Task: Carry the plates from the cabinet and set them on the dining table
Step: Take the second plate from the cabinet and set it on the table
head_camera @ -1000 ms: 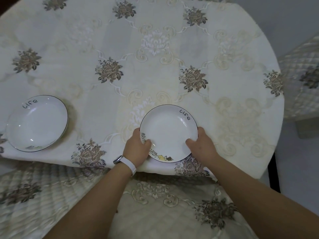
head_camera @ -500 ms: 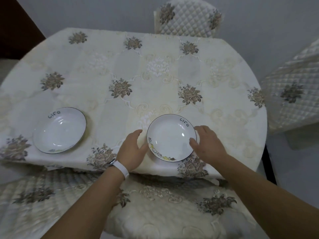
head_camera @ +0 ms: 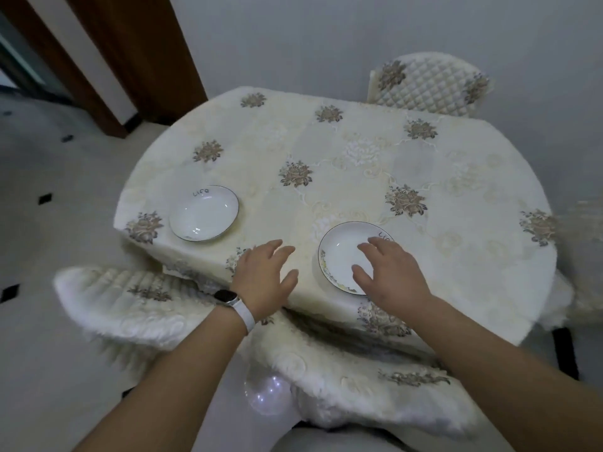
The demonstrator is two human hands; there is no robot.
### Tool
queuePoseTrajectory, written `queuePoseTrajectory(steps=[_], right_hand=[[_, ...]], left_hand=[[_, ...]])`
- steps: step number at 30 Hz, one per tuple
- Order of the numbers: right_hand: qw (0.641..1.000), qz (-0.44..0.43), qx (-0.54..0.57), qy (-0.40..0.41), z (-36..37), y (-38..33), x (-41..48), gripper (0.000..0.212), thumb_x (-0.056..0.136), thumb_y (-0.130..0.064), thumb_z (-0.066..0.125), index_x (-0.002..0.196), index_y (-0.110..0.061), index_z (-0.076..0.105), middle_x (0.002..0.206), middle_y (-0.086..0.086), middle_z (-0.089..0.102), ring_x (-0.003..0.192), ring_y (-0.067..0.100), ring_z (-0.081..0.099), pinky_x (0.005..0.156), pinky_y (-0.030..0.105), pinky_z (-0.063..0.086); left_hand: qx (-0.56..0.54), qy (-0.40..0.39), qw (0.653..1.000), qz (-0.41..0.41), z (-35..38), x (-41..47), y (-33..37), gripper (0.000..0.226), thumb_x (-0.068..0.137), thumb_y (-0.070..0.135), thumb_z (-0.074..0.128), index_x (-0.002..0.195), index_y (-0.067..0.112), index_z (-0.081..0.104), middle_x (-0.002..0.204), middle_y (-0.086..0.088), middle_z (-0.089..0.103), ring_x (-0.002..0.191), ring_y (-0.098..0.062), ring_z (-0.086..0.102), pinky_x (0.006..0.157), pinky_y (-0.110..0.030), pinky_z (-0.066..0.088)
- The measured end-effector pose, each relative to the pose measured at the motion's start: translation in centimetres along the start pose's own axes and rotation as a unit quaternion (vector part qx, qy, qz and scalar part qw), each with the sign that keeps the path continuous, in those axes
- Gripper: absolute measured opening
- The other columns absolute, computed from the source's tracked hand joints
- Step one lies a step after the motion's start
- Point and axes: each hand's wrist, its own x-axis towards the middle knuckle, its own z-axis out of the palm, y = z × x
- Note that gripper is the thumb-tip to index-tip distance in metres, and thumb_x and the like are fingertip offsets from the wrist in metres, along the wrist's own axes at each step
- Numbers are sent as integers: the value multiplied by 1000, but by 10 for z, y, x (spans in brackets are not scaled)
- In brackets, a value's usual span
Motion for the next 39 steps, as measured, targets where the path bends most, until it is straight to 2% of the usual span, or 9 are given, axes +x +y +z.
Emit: queuePoseTrajectory(steps=[6,12,17,20,23,30,36,39], right_hand=[[996,-92,3,1,-9,-32,-27,46,93,-43,49,133,-20,53,140,2,51,127,26,45,100,40,38],[983,-183,6,-26,-4,-82,-53,46,91,-43,48,127,-17,58,134,6,56,119,31,51,92,43,44],[963,-265,18,-39,-1,-144,-74,53,84,-50,35,117,-17,62,121,4,62,108,31,57,82,41,46],[954,-297,12,-49,-2,-182,-85,53,85,-51,36,123,-22,60,125,1,61,114,28,54,90,42,44],[944,-324,5,-56,0,-220,-97,54,86,-52,34,126,-24,58,128,0,59,119,27,52,98,45,42],[920,-386,-27,-57,23,-329,-145,56,87,-55,30,126,-24,55,133,-3,54,124,22,47,100,41,38],[894,-440,-45,-69,65,-450,-201,49,93,-52,41,135,-27,50,140,-4,50,129,21,43,102,39,34],[882,-463,-47,-73,80,-511,-228,49,95,-51,42,137,-27,48,143,-4,48,132,21,41,104,38,31]], left_hand=[[25,39,998,-51,-28,-63,10,48,85,45,44,129,29,55,141,0,50,130,-19,43,112,-48,25],[45,90,990,-102,-47,-129,9,38,87,38,53,123,26,60,132,-2,56,121,-25,50,103,-43,32],[50,156,977,-138,-67,-189,-12,34,83,37,56,113,25,65,125,-1,62,115,-22,55,99,-46,39],[81,143,970,-181,-76,-227,-33,43,84,41,51,122,24,61,132,-2,59,120,-24,53,102,-46,37],[102,152,960,-212,-81,-266,-57,44,84,43,50,122,23,61,129,-2,59,115,-23,55,99,-42,36],[115,154,942,-276,-100,-363,-131,52,83,48,40,121,22,62,127,-7,62,116,-27,57,99,-45,39],[103,168,922,-333,-122,-477,-218,56,85,51,32,125,23,60,133,-5,58,122,-24,52,104,-43,34],[97,179,908,-367,-134,-531,-258,53,87,49,36,126,23,60,134,-5,57,125,-23,49,105,-42,32]])
